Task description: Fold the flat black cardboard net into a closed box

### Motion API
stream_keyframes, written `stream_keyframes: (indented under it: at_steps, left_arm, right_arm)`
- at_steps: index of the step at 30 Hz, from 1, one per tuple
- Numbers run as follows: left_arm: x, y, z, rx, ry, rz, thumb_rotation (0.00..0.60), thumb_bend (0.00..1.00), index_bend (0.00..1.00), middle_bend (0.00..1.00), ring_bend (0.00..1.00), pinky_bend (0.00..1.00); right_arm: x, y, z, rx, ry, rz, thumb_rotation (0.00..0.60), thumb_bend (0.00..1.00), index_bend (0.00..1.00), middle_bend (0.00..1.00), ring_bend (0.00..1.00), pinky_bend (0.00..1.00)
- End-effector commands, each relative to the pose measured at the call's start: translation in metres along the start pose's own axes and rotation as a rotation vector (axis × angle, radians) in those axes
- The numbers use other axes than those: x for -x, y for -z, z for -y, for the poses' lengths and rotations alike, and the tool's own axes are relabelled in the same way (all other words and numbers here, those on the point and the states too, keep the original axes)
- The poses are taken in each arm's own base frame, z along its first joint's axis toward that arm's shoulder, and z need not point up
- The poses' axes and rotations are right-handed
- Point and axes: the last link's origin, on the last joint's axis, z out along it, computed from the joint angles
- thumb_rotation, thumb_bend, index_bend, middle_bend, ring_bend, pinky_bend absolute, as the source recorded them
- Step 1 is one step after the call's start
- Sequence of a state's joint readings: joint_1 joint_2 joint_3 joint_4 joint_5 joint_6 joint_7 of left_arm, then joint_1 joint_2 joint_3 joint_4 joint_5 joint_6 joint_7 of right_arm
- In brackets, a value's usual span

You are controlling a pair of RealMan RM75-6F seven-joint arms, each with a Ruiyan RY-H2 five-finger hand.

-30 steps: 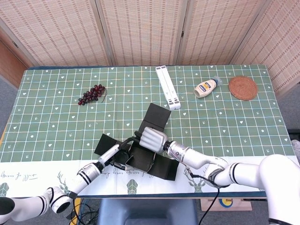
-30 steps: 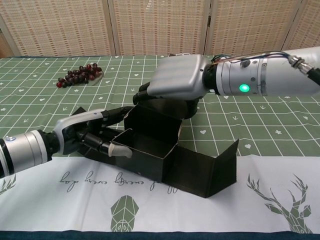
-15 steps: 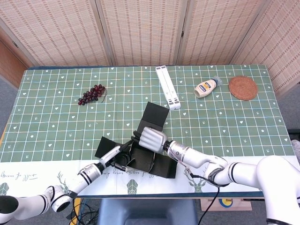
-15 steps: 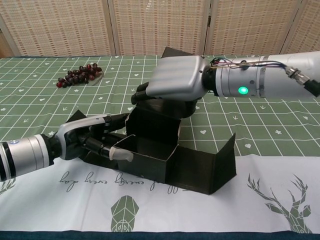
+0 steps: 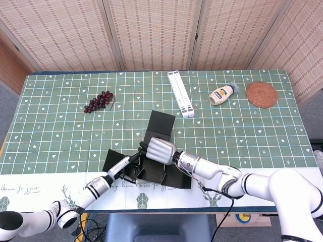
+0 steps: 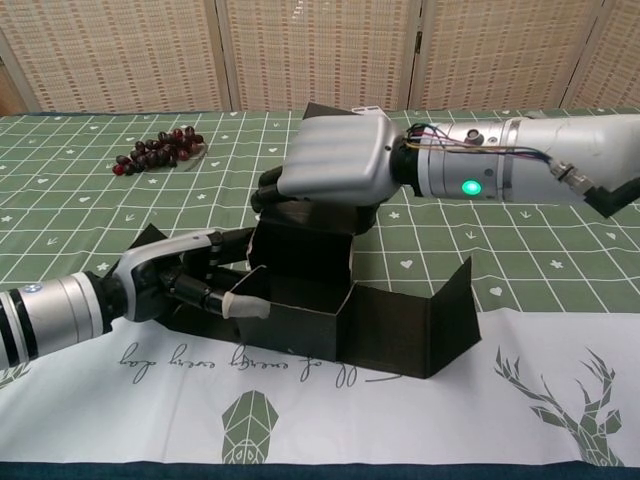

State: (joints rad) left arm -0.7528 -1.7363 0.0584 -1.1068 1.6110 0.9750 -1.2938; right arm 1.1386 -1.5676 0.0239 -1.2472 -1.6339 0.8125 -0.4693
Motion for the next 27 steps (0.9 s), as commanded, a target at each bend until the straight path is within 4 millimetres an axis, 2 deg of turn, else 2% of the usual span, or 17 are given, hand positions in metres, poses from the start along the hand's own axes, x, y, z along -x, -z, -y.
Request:
stream_keyframes:
  at_steps: [1,4,7,12,19,27]
  left_arm:
    - [0.0,0.0,0.0,0.001,0.0,-0.005,0.6,0.12,0.22,0.22,0.56,0.5]
    - [0.0,0.001,0.0,-0.001,0.004,-0.012,0.6,0.12,0.24,0.24,0.57,0.5]
    - [0.0,0.001,0.0,-0.004,0.015,-0.016,0.6,0.12,0.26,0.26,0.57,0.5]
    - [0.0,0.001,0.0,-0.007,0.024,-0.021,0.6,0.12,0.27,0.28,0.58,0.5]
    - [0.001,0.0,-0.002,-0.01,0.022,-0.016,0.6,0.12,0.27,0.28,0.57,0.5]
    - [-0.002,0.002,-0.004,-0.013,0.022,-0.019,0.6,0.12,0.26,0.28,0.57,0.5]
  right_arm:
    - [0.0,0.001,0.0,0.005,-0.008,0.009,0.6,0.33,0.32,0.36,0.87,0.94]
    - [-0.001,0.003,-0.002,0.016,-0.013,0.02,0.6,0.33,0.09,0.24,0.83,0.94]
    - [-0.001,0.005,-0.002,0.022,-0.021,0.032,0.6,0.33,0.0,0.16,0.8,0.94]
    - [-0.002,0.01,-0.003,0.033,-0.024,0.05,0.6,0.33,0.0,0.09,0.77,0.94]
    - [-0.004,0.014,-0.001,0.048,-0.059,0.045,0.6,0.26,0.0,0.06,0.76,0.94]
    - [-0.009,0.029,-0.006,0.071,-0.133,0.022,0.6,0.25,0.0,0.01,0.74,0.96]
